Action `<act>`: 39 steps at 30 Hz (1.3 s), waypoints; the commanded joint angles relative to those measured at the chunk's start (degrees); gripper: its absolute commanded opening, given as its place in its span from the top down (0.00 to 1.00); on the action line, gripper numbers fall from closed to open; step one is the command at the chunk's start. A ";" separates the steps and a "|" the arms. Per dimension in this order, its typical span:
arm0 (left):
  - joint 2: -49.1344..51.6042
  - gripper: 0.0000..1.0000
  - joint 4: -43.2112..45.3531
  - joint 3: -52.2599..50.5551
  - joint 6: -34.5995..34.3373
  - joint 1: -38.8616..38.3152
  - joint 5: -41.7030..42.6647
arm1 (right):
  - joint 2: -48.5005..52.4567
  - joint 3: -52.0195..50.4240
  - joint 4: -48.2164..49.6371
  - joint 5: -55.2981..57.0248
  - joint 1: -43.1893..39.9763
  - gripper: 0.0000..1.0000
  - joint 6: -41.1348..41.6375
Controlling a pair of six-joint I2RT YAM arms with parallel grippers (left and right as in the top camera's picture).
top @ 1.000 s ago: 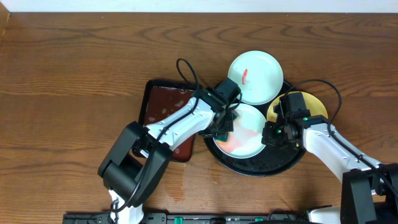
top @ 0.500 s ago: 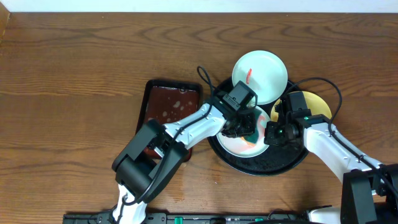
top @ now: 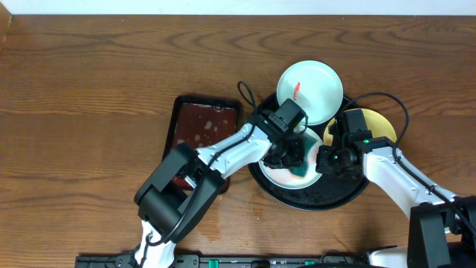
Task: Clean dirty plates on tray and stack at the side
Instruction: 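Scrub the lower mint plate with the sponge in the left gripper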
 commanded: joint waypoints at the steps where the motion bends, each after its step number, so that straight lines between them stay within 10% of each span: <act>1: 1.42 0.92 -7.26 -1.88 0.79 2.64 -10.84 | 0.63 -0.87 -0.94 1.64 0.28 0.99 -2.25; 7: 1.38 0.93 -15.87 -1.55 0.83 6.47 -27.96 | 0.63 -0.87 -1.01 1.62 0.28 0.99 -2.67; 14: 1.31 0.92 -19.76 1.36 1.88 7.19 -29.33 | 0.63 -0.87 -1.05 1.84 0.28 0.99 -3.08; 25: 1.33 0.92 -2.16 1.53 1.84 3.43 -4.11 | 0.63 -0.87 -1.09 1.77 0.28 0.99 -3.74; 39: 2.23 0.92 2.97 1.49 -0.72 -3.91 -4.00 | 0.63 -0.87 -1.16 1.79 0.28 0.99 -3.74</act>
